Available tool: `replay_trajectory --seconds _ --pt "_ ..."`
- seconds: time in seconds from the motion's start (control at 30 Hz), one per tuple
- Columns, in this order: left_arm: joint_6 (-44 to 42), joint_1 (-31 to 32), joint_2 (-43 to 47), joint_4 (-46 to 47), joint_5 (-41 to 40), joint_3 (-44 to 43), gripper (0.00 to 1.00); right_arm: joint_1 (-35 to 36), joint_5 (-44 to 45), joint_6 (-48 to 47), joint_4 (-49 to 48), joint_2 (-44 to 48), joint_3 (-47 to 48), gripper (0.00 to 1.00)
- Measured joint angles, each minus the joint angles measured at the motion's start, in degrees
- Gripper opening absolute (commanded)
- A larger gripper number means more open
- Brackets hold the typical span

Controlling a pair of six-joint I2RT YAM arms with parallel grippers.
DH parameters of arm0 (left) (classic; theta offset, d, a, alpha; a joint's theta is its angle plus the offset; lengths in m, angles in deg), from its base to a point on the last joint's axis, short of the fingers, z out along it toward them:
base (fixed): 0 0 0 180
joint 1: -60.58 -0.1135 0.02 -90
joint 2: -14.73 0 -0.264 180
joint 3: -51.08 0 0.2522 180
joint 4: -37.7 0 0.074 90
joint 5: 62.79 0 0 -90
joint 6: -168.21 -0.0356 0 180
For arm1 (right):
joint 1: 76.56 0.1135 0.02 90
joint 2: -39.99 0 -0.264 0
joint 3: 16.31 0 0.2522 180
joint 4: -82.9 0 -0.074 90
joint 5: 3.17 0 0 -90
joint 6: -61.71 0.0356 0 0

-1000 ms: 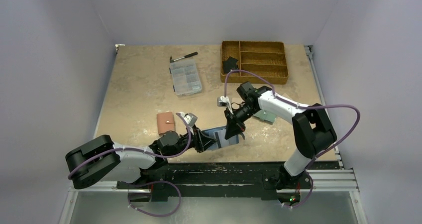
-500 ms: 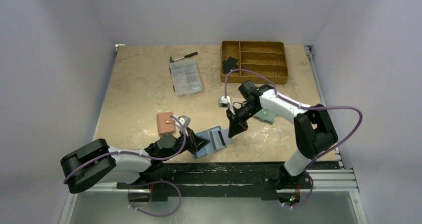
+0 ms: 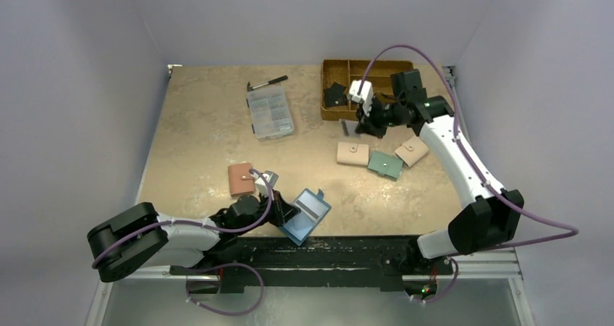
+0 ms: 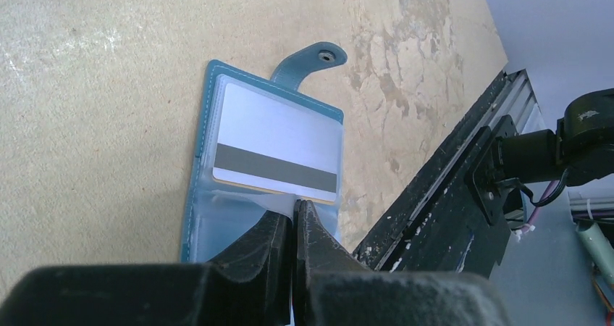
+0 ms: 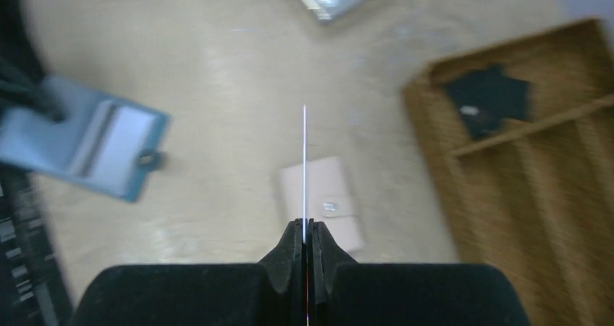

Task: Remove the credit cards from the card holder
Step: Place the credit card in the storage box.

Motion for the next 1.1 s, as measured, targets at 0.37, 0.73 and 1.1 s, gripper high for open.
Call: replay_trajectory --seconds 0.37,0.73,1.1 --pt "0.61 -0.42 -2.56 -0.48 1.99 -2.93 0.00 -0.63 36.54 4.98 -16.46 -10.32 11.32 0.00" --pt "0.61 -2.69 -5.27 -0.87 5.31 -4.79 0.00 -2.32 49.55 4.66 -16.24 -29.18 20.68 0.00" --pt "0.63 -4.44 -6.95 -0.44 7.34 -5.09 0.00 -2.60 55.25 1.73 -17.92 -34.64 20.35 0.03"
